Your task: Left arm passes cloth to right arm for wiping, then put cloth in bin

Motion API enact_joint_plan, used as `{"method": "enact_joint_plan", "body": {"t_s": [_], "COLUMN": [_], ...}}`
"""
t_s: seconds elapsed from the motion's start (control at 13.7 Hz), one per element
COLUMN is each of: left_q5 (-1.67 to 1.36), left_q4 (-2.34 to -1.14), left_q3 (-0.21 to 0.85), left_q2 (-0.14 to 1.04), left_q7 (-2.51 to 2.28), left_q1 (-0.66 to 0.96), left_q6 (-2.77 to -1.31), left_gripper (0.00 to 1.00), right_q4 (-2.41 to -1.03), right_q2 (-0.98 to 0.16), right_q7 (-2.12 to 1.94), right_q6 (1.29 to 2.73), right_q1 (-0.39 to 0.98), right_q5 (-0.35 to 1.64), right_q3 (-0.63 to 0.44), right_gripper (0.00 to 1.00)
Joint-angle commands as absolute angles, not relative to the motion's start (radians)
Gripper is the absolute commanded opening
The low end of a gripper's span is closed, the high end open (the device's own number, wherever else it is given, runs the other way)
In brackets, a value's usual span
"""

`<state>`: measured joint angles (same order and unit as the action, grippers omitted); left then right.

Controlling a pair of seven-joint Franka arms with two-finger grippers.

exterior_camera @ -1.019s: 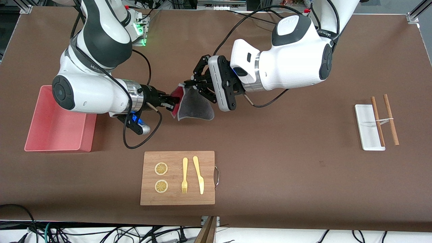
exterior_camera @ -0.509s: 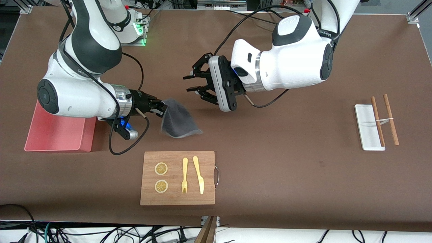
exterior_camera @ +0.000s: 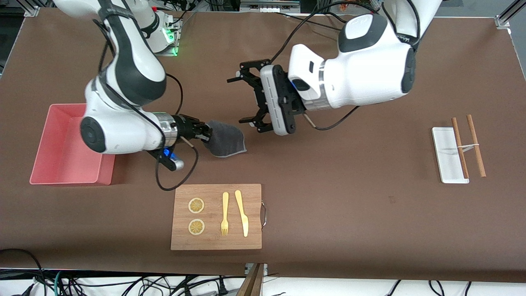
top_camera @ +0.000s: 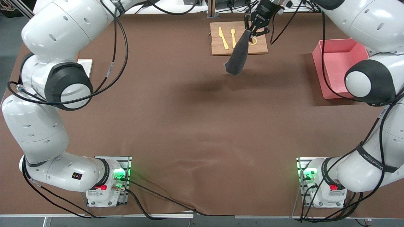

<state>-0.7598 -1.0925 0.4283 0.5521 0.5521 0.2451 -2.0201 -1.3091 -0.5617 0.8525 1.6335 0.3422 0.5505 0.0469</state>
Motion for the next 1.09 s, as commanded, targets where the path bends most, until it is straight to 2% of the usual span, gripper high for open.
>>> {"method": "enact_joint_plan", "body": {"t_s": [0.0,0.15,0.44,0.58,0.8,1.02], "left_q5": [-0.653,-0.458,-0.059,0.029,0.341,0.357], "left_q4": [-1.175,-1.250,-1.255,-1.247,-1.220,-1.213], "left_q3": [0.419,0.419,0.419,0.414,0.416,0.414], "left_q2": [0.462,0.387,0.296,0.290,0.288,0.291], "left_q7": [0.546,0.545,0.543,0.543,0.586,0.597], "left_q1": [0.175,0.126,0.034,-0.032,-0.098,-0.130], "left_q6": [-1.962,-1.938,-1.688,-1.603,-1.487,-1.462], "left_gripper": [1.00,1.00,1.00,1.00,1.00,1.00], "right_q4": [-1.308,-1.315,-1.328,-1.350,-1.396,-1.443], "right_q2": [-0.601,-0.618,-0.650,-0.667,-0.687,-0.689], "right_q7": [0.847,0.848,0.850,0.851,0.851,0.850], "right_q6": [1.684,1.695,1.752,1.779,1.801,1.804], "right_q1": [0.350,0.353,0.374,0.382,0.388,0.390], "right_q5": [0.509,0.508,0.492,0.470,0.413,0.365], "right_q3": [0.096,0.104,0.143,0.170,0.190,0.192], "right_gripper": [0.00,0.00,0.00,0.00,0.00,0.00]}}
